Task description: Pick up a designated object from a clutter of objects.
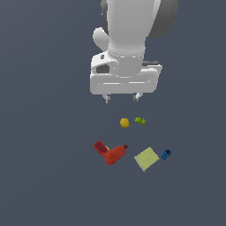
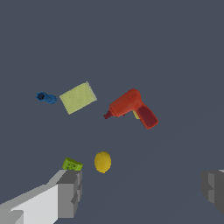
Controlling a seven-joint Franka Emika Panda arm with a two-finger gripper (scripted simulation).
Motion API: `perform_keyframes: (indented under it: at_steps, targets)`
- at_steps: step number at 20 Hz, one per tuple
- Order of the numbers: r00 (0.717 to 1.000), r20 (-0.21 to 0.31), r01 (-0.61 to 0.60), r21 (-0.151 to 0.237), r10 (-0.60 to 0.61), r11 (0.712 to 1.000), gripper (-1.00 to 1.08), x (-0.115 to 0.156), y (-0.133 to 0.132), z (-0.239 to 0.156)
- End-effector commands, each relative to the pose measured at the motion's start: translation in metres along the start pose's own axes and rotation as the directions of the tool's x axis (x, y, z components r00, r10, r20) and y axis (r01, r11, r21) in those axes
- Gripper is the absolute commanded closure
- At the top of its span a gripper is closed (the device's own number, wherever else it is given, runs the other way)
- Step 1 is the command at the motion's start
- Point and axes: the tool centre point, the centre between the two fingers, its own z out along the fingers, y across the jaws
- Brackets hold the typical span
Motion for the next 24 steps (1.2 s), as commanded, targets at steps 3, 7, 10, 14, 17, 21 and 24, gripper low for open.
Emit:
perform_keyframes:
  at_steps: [3,7,10,14,17,21,24]
  targets:
    - [1.000,0.001,0.001,0.002,-0.001,1.000,-0.92,0.000,-0.002,0.000]
    - [1.000,0.006,0.007,0.019,-0.007,1.000,-0.92,0.002,-0.018,0.000]
    - [1.000,0.008,0.011,0.027,-0.011,1.000,-0.92,0.003,-0.026,0.000]
    - [1.000,0.008,0.008,0.026,-0.008,1.000,-0.92,0.003,-0.025,0.001]
    - [1.000,0.010,-0.004,0.029,0.004,1.000,-0.92,0.002,-0.026,0.006]
    - [0.999,0.013,-0.038,0.033,0.038,0.999,-0.92,0.000,-0.029,0.019]
    - [0.997,0.018,-0.077,0.037,0.076,0.996,-0.92,-0.003,-0.032,0.035]
